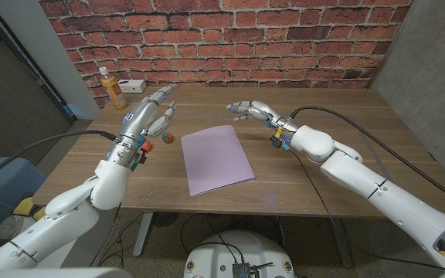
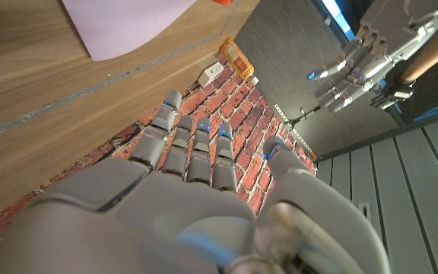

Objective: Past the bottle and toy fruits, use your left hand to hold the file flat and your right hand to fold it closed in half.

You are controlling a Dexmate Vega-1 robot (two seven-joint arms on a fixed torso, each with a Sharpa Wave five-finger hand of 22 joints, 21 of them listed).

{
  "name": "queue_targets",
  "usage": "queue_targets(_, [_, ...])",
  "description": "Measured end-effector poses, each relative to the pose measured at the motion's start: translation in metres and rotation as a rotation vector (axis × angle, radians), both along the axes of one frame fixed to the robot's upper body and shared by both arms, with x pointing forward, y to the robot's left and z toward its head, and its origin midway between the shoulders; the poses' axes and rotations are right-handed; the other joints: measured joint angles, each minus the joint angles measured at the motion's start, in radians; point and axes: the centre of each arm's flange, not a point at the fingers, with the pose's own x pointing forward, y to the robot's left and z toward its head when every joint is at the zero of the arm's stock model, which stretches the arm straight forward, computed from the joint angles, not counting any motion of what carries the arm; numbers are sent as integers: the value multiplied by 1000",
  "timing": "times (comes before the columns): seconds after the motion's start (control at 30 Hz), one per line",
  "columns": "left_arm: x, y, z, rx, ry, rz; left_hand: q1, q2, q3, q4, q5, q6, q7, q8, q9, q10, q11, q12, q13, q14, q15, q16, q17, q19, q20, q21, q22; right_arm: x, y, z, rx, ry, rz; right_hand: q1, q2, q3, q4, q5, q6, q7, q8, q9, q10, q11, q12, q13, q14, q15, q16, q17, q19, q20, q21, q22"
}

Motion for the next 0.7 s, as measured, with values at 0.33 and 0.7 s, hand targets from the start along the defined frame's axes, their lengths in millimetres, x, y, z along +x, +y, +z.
queue_targets(0.33, [27, 12, -11, -168, 121, -227, -67, -44, -57, 40, 0, -129, 2, 0, -6, -106, -6, -3, -10, -81, 7, -4, -10, -32, -22, -26, -5, 8, -26, 3, 200, 36, 46, 0, 0, -4, -4, 0, -16, -13, 0, 0, -21, -4, 0, 0, -7, 7, 0, 0, -7, 7, 0, 0])
queue_targets(0.7, [55, 29, -20, -380, 283, -468, -86, -51, -69, 47, 9, -155, 14, 0, -6, -130, -7, -3, -14, -110, 7, -8, -18, -45, -23, -37, -5, 13, -59, 3, 413, 51, 65, 2, -14, -27, -27, 0, -21, 3, 8, 0, -14, 15, 16, -2, 2, 7, 8, -8, 4, 18, 8, 0])
